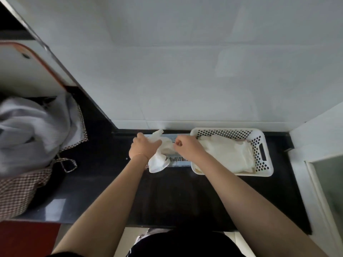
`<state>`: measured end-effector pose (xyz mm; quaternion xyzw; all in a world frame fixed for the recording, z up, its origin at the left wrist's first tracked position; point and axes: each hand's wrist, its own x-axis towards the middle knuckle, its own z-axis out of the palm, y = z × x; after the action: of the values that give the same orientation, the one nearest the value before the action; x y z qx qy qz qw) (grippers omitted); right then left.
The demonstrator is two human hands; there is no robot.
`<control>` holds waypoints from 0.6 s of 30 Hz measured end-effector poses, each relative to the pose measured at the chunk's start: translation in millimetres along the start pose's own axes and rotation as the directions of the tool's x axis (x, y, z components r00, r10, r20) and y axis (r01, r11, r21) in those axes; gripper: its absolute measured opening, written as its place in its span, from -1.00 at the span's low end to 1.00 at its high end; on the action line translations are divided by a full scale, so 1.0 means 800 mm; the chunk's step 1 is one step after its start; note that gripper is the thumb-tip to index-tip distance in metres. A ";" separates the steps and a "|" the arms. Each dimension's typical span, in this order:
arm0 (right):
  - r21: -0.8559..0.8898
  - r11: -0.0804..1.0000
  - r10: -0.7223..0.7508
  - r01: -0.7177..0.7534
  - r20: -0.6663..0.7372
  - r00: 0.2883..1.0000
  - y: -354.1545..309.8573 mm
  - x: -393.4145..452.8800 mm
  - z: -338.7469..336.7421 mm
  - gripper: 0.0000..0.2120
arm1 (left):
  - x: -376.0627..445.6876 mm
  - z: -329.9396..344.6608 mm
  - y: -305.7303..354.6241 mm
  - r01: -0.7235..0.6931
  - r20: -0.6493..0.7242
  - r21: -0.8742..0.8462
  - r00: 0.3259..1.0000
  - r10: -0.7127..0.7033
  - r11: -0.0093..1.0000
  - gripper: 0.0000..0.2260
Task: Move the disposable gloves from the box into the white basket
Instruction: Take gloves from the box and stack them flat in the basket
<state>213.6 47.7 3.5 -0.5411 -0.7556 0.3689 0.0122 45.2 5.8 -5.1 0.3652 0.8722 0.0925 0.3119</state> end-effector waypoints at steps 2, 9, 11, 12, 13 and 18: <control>-0.014 1.000 0.011 -0.011 -0.002 1.000 -0.011 0.002 0.007 -0.83 | 0.003 -0.008 -0.015 -0.041 0.173 0.017 0.984 0.038 0.999 -0.70; 0.121 0.990 0.081 -0.070 -0.084 0.993 -0.040 0.006 -0.002 -0.79 | 0.007 -0.042 -0.010 -0.166 0.094 -0.190 0.978 0.186 0.968 -0.69; 0.336 0.940 0.078 -0.067 -0.019 0.997 -0.050 0.001 -0.010 -0.67 | 0.001 -0.057 0.003 -0.155 0.094 -0.415 0.973 0.211 0.897 -0.73; 0.397 0.915 0.061 -0.065 0.023 0.998 -0.056 -0.002 -0.015 -0.61 | -0.003 -0.063 0.009 -0.118 0.116 -0.531 0.971 0.210 0.839 -0.76; 0.416 0.907 0.040 -0.058 0.052 0.998 -0.061 -0.006 -0.019 -0.59 | -0.007 -0.068 0.015 -0.073 0.140 -0.624 0.969 0.203 0.778 -0.79; 0.382 0.924 0.053 -0.035 -0.036 0.998 -0.060 -0.016 -0.046 -0.89 | -0.008 -0.076 0.022 -0.016 0.096 -0.749 0.986 0.133 0.662 -0.83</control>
<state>195.3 50.4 62.9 -0.5536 -0.6568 0.4963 0.1260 21.9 18.0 52.8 0.2466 0.7175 0.4276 0.4914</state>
